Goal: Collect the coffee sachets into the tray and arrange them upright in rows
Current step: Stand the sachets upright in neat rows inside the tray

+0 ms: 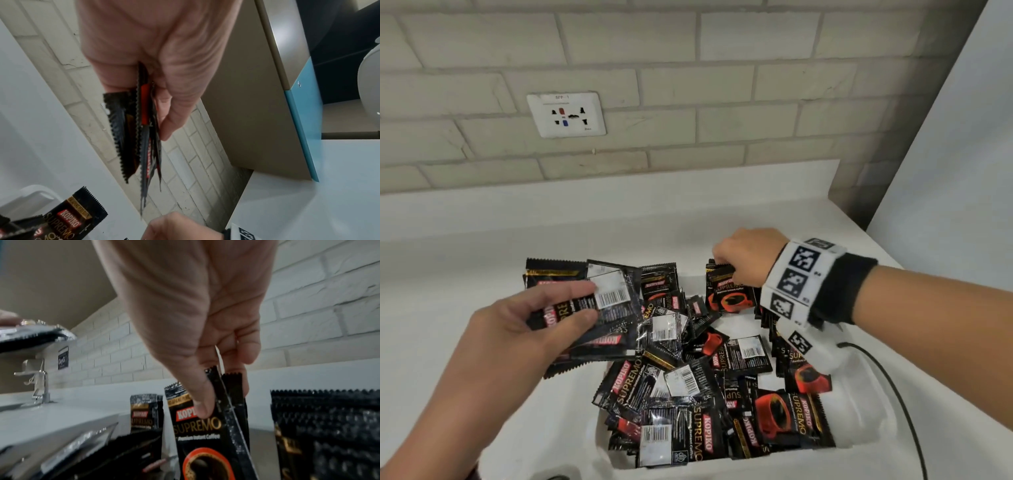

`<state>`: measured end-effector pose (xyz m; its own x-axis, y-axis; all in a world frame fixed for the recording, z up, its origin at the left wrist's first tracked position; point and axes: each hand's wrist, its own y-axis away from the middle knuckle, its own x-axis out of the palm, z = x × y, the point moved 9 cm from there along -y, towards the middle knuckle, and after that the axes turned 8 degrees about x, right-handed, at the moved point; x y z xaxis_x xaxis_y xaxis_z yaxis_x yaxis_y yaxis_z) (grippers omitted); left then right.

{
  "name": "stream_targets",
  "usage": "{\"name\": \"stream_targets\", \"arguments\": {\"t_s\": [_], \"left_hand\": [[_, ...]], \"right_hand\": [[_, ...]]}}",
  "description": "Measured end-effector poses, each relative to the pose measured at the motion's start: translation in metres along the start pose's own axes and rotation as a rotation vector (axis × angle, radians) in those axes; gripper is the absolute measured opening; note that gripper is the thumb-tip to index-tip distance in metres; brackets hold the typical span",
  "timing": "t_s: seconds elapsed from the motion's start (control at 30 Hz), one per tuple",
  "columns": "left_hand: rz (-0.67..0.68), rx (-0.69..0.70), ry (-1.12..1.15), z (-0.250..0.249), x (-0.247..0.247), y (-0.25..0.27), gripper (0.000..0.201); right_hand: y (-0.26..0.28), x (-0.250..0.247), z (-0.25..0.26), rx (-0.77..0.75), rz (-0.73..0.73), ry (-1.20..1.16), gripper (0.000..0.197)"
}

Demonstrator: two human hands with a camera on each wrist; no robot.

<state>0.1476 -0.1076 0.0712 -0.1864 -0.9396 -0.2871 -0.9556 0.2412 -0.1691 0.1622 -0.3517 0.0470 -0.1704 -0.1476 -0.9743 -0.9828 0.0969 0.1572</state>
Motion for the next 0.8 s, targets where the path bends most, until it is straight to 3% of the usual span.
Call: {"name": "stream_targets", "arguments": {"t_s": [0.17, 0.3, 0.43, 0.57, 0.6, 0.8], "left_hand": [[0.004, -0.001, 0.029, 0.001, 0.003, 0.000, 0.042], [0.013, -0.013, 0.029, 0.000, 0.006, 0.000, 0.044], [0.018, -0.032, 0.041, 0.001, 0.010, 0.001, 0.046], [0.056, -0.050, 0.073, 0.006, 0.017, 0.000, 0.044], [0.064, -0.055, 0.087, 0.006, 0.019, 0.000, 0.041], [0.154, -0.107, 0.195, 0.014, 0.040, 0.000, 0.043]], "right_hand": [[-0.011, 0.012, 0.015, -0.050, 0.031, 0.081, 0.024], [-0.011, 0.013, 0.018, -0.061, 0.036, 0.154, 0.010], [-0.011, 0.012, 0.020, -0.088, 0.024, 0.213, 0.026], [-0.010, 0.011, 0.018, -0.069, 0.022, 0.256, 0.006], [-0.010, 0.007, 0.017, -0.063, -0.002, 0.249, 0.001], [0.009, -0.041, -0.009, 0.035, -0.157, -0.024, 0.020]]}}
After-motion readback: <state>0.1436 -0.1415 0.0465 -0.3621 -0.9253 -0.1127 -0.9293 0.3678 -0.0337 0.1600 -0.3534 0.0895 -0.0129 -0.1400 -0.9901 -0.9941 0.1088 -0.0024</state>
